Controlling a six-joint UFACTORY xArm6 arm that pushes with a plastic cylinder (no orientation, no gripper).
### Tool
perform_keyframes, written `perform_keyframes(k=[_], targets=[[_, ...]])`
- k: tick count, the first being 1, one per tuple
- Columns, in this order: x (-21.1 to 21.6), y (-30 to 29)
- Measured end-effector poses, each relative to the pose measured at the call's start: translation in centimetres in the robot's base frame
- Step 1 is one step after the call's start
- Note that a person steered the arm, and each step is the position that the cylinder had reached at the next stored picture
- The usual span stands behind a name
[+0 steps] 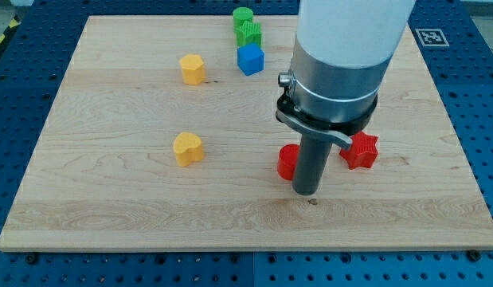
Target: Point your arm towards the top right
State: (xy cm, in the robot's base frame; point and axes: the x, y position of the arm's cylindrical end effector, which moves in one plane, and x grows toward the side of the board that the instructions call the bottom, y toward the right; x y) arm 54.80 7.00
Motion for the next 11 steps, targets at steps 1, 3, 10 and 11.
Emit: perform_keyframes(k=[1, 3, 10, 11], targets=[[-0.9, 0.0], [2.6, 3.9], [-26.4, 16.4], [-27.9, 12.4]])
